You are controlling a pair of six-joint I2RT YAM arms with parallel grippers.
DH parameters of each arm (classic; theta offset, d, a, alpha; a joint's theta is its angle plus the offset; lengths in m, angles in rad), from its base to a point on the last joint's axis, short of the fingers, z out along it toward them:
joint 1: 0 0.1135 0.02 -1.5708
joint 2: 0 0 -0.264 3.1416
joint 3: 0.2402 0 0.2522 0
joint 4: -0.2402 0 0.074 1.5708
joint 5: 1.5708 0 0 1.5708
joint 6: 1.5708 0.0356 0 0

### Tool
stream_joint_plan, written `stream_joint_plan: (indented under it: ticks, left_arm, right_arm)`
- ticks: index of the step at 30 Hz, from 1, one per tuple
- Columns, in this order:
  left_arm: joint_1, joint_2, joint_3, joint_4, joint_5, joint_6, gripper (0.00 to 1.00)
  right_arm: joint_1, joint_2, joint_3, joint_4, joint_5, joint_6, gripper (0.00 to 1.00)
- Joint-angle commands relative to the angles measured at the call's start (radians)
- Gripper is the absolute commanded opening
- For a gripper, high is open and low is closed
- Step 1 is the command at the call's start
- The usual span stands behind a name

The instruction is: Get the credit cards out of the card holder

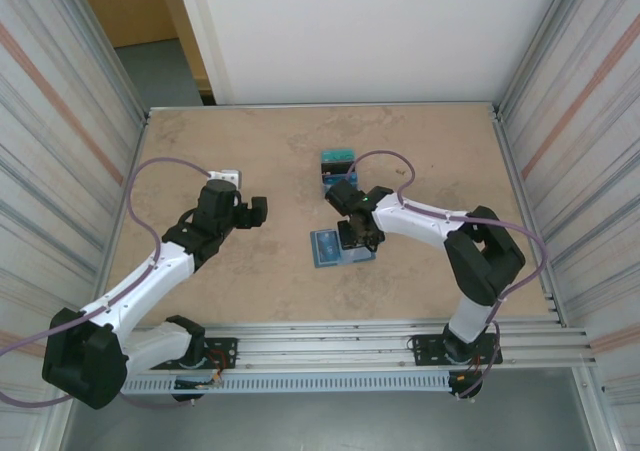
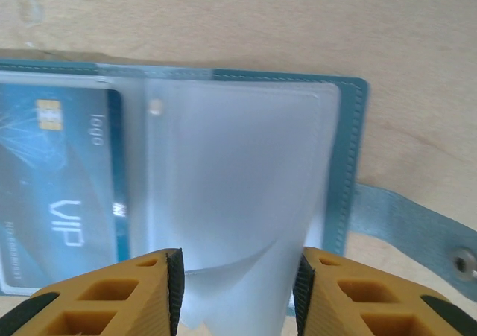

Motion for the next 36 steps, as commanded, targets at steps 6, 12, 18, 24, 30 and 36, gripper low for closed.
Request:
stream_joint_plan:
  ticks: [6,12,18,24,30,36]
  left_arm:
    - [-0.009,0.002,0.037,-0.012,0.015,-0.028,0.99]
    - [-0.032,0.030,0.057,-0.038,0.007,-0.068,0.99]
    - [-0.134,0.112,0.113,-0.139,-0.171,-0.165,0.99]
    - [-0.249,0.192,0.144,-0.161,-0.255,-0.206,0.98]
    - [-0.271,0.237,0.139,-0.126,-0.128,-0.300,0.99]
    - [-0.334,0.288,0.134,-0.110,-0.101,-0.315,0.99]
  right_arm:
    - [-0.048,-0.099,-0.083,-0.011,0.014,0.053,0.43]
    - [-0.056,-0.165,-0.105,0.015,-0.015,0.068,0.41]
    - [-0.057,-0.241,-0.106,0.060,-0.102,0.078,0.40]
    - [-0.062,-0.235,-0.054,0.034,-0.158,0.105,0.26]
    - [-0.068,-0.193,-0.072,0.067,-0.197,0.108,0.22]
    - [-0.075,-0.175,-0.115,0.171,-0.298,0.096,0.27]
